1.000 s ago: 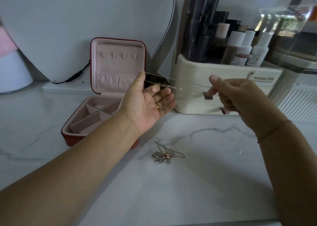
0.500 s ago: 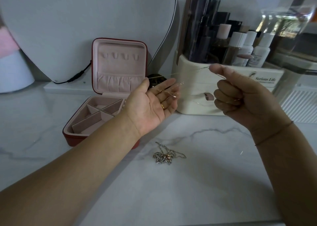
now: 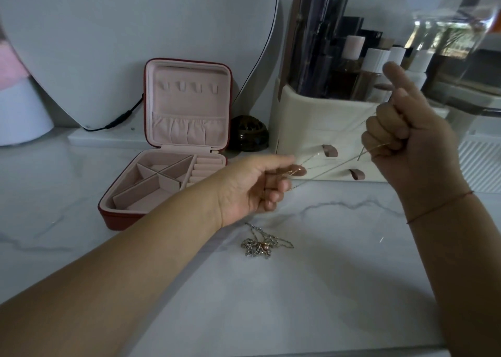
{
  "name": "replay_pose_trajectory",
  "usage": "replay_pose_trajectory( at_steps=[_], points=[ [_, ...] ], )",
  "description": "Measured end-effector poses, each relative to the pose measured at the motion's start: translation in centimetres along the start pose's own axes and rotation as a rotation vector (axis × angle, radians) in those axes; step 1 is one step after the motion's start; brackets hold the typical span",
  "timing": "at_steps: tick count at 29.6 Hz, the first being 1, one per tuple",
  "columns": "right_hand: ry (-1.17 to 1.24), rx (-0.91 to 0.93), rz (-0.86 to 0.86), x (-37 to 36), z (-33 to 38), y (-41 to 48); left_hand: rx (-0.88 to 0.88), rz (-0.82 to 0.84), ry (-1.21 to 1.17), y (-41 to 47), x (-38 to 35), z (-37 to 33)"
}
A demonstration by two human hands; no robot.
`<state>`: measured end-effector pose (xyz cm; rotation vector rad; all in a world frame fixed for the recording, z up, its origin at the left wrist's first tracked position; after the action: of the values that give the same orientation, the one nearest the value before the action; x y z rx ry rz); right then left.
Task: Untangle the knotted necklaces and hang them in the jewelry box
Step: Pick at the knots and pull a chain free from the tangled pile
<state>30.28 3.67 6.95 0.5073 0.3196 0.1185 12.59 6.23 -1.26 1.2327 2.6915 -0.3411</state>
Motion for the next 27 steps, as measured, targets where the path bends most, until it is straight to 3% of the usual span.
replay_pose_trajectory(
  at_steps=[5,15,19,27],
  points=[
    [0.020,0.047,-0.108,1.2,0.2,0.2,0.035,0.050,0.136,-0.4,-0.4,0.0],
    [0.067,0.041,-0.197,2.0,1.0,0.1,-0.005,-0.029,0.091,-0.6,-0.8,-1.2],
    [0.047,-0.041,-0.086,1.4,0.9,0.0,-0.008,-0.070,0.123,-0.6,-0.6,-1.2],
    [-0.276,-0.366,0.344,-2.0,-1.1,-0.9,-0.050,-0.172,0.412,-0.5,-0.2,-1.4]
  ],
)
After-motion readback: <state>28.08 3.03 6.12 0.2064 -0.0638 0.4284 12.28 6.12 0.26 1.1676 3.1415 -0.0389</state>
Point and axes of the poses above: each hand's wrist, its own y-axis towards the middle knuckle, its own x-axis out of the back of the hand, z = x × y, the point moved 6 cm from there along y, towards the middle knuckle, and after that the axes turned 10 degrees about z, right-handed, at the moved point
